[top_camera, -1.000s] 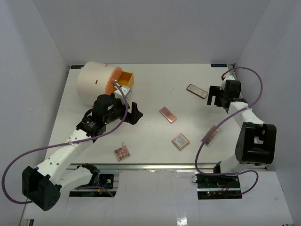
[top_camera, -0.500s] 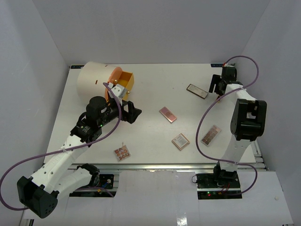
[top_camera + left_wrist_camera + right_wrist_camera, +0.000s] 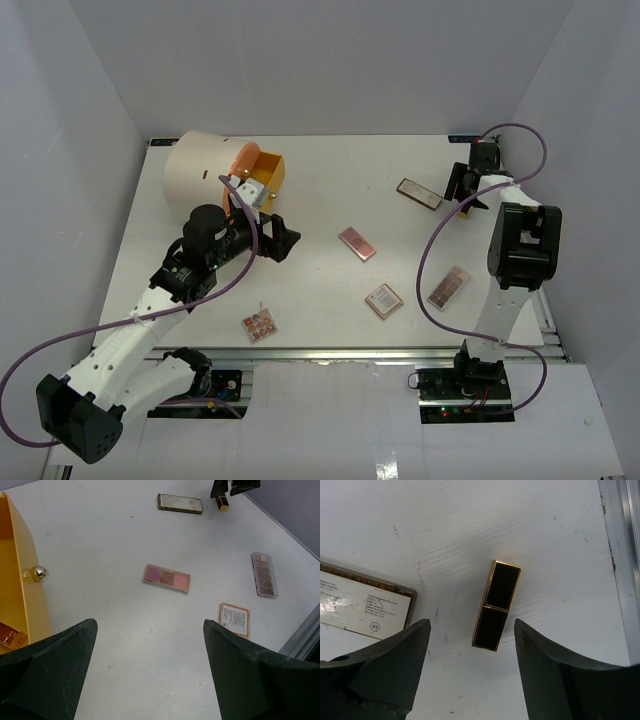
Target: Organize the makeup
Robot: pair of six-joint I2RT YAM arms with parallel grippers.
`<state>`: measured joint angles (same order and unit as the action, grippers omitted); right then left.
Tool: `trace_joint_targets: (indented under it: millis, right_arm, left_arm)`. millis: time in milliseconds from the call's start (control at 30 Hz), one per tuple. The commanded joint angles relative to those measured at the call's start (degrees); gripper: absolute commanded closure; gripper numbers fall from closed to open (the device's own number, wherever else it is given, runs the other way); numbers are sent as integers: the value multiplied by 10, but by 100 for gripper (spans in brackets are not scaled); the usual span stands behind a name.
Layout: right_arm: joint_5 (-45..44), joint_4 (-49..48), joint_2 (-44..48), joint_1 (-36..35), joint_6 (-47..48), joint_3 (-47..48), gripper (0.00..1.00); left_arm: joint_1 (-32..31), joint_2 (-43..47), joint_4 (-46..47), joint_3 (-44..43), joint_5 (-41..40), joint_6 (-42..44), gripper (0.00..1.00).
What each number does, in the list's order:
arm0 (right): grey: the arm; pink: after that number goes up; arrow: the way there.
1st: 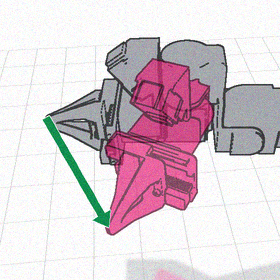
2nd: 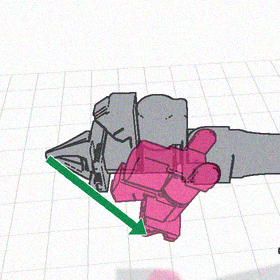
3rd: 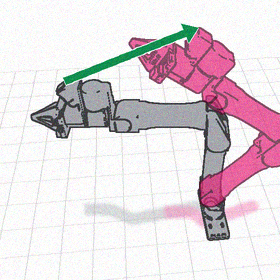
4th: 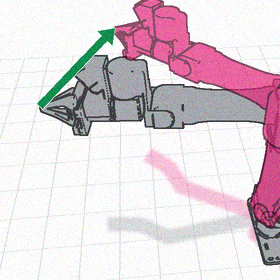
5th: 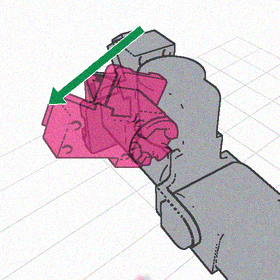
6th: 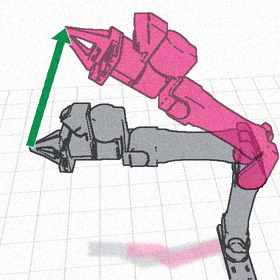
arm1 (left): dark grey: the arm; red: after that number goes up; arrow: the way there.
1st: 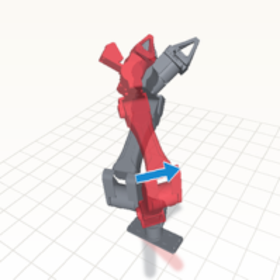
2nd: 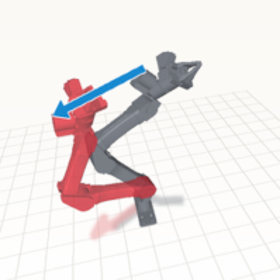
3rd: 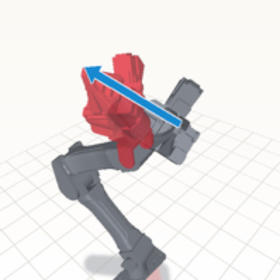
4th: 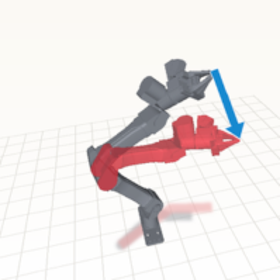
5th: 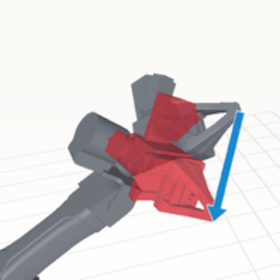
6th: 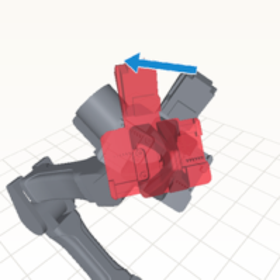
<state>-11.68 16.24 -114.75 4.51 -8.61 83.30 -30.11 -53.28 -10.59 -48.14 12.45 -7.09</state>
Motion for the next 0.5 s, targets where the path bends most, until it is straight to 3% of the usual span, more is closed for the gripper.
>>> trace_joint_targets:
  millis: [0, 267, 467]
  right_arm:
    - [2, 20, -12, 15, -24, 34, 26]
    - [25, 36, -37, 26, -34, 57, 28]
    - [55, 44, -55, 38, -40, 71, 42]
  left_arm:
    - [1, 9, 10, 8, -5, 3, 2]
    - [1, 5, 11, 8, -7, 4, 2]
    - [1, 5, 11, 9, -11, 4, 2]
